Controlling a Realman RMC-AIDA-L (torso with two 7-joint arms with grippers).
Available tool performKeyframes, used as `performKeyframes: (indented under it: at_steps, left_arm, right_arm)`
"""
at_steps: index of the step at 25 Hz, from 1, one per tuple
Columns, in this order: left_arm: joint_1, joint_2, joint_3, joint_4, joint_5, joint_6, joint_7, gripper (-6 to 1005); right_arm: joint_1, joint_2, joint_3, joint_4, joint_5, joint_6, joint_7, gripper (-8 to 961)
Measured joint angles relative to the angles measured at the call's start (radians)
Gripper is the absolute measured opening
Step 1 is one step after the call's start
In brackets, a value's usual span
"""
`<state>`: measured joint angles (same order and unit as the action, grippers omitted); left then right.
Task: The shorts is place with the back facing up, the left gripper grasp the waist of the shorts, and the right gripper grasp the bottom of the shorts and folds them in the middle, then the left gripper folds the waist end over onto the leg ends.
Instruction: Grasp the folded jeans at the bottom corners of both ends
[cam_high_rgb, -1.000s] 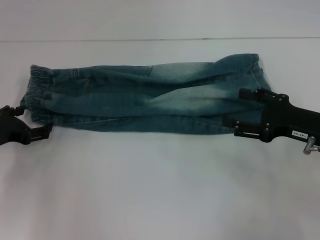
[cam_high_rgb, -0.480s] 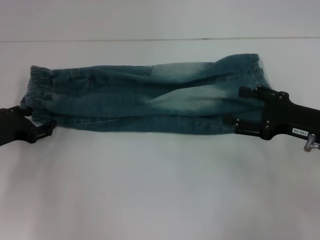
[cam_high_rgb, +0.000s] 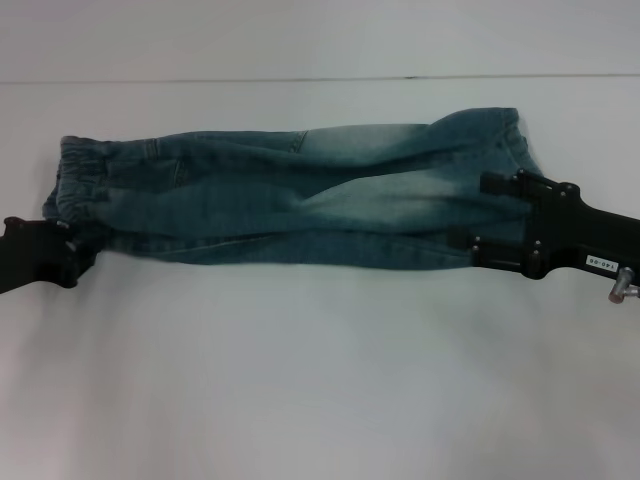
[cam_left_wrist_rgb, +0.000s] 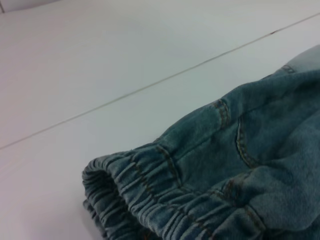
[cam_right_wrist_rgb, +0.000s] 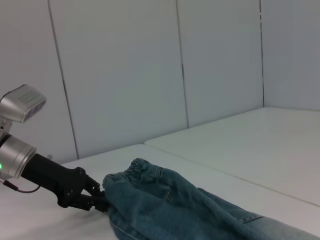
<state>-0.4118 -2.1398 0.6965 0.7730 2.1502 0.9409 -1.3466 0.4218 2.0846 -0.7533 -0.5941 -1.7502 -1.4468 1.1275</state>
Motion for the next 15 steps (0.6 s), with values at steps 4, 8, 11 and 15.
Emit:
performKeyframes:
  at_steps: [4,8,11,15]
  left_arm:
    - [0.004,0.0,-0.002,0.001,0.001,-0.005,-0.003,221]
    - [0.006,0.0,-0.004,0.002,0.001,0.0,-0.005,200]
    - [0.007,-0.001,0.004,0.0,0.001,0.003,-0.004,184]
    - [0.003,-0.005,0.006,0.012,-0.003,0.008,-0.009,163]
  right_arm:
    - [0.0,0.0,0.001,0.0,0.0,0.0,0.0,942]
    - [0.001,0.0,0.0,0.0,0.001,0.0,0.0,942]
    - [0.001,0.002,0.001,0.001,0.004,0.006,0.0,942]
    - [0.003,0.004,0.002,0.007,0.014,0.031,-0.005,942]
